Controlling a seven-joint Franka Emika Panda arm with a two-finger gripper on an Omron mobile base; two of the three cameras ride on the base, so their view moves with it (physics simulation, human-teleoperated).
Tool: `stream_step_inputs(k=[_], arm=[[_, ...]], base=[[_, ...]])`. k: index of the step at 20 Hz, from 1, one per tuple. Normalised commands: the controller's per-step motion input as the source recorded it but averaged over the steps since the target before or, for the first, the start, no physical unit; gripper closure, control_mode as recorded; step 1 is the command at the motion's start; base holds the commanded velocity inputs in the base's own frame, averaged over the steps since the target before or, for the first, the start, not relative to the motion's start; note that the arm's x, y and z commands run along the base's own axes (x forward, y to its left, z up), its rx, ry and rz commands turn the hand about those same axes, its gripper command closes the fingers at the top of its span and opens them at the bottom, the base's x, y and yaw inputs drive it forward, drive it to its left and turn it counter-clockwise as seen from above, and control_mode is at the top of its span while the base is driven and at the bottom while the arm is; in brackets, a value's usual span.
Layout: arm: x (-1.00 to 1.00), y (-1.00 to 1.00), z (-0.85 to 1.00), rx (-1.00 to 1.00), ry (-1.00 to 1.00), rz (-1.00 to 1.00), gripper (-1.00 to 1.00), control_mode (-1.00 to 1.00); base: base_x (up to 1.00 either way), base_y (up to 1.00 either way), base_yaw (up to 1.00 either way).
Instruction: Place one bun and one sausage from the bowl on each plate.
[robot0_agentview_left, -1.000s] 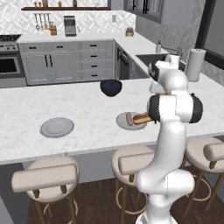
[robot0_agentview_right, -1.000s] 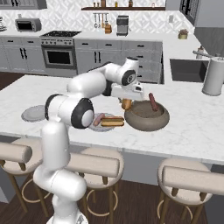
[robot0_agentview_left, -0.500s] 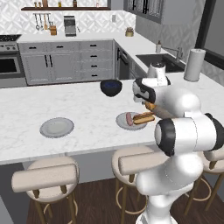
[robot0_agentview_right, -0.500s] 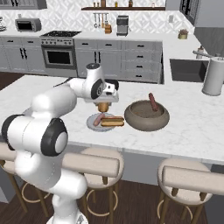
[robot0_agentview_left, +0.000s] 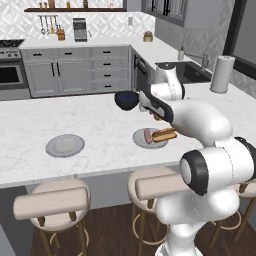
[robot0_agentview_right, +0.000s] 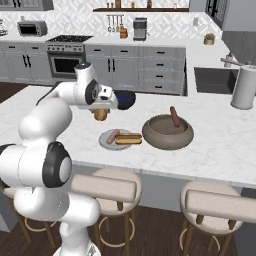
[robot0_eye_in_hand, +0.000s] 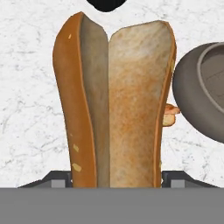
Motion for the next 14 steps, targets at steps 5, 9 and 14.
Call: stream_step_inputs(k=[5, 9, 14], arm=[[-0.07, 0.04, 0.07, 0.07, 0.06, 0.00, 1.00, -1.00], [0.00, 0.00, 0.00, 0.00, 0.00, 0.00, 1.00, 1.00], [0.00, 0.00, 0.00, 0.00, 0.00, 0.00, 1.00, 1.00]], base=[[0.00, 0.00, 0.00], [0.00, 0.91, 0.00], [0.00, 1.00, 0.00]])
